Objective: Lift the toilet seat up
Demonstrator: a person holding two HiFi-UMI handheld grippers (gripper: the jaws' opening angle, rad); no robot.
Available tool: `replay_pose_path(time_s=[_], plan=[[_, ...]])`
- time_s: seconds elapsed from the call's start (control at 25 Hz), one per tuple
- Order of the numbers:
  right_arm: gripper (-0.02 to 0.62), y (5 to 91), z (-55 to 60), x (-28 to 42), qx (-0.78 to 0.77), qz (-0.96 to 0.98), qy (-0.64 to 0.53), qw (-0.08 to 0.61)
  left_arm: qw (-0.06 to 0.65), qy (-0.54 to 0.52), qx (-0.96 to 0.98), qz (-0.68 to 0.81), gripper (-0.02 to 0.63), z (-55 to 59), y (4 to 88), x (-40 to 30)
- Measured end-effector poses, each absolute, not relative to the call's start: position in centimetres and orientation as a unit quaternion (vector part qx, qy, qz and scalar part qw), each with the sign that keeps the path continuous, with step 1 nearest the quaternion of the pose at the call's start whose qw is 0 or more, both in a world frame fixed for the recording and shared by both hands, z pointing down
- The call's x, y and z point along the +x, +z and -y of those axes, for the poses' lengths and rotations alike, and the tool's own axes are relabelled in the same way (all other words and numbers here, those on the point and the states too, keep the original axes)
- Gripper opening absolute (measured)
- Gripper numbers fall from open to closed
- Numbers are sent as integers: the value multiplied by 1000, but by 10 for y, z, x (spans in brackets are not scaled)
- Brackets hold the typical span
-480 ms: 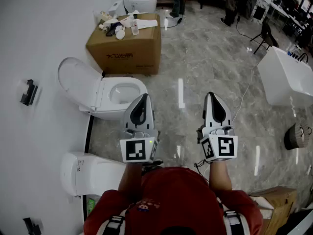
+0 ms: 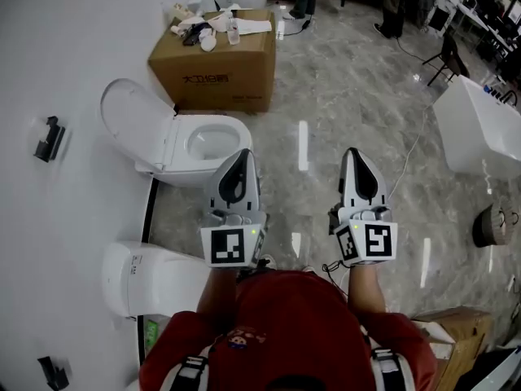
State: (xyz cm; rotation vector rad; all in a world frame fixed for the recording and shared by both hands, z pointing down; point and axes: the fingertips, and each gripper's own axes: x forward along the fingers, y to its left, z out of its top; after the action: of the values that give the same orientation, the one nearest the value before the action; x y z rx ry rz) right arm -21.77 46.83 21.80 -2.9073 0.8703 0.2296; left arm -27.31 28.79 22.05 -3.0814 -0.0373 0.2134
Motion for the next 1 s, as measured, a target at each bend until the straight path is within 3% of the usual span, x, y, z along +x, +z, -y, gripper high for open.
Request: replay_pose_path(time_s=[0.56, 1.0], plan=[[14, 224, -400, -233, -953, -286, 69, 66, 6, 58, -998, 12, 11, -218, 235, -287], [14, 237, -380, -189, -949, -302, 57, 67, 9, 51, -999, -4, 11, -203, 245, -249]])
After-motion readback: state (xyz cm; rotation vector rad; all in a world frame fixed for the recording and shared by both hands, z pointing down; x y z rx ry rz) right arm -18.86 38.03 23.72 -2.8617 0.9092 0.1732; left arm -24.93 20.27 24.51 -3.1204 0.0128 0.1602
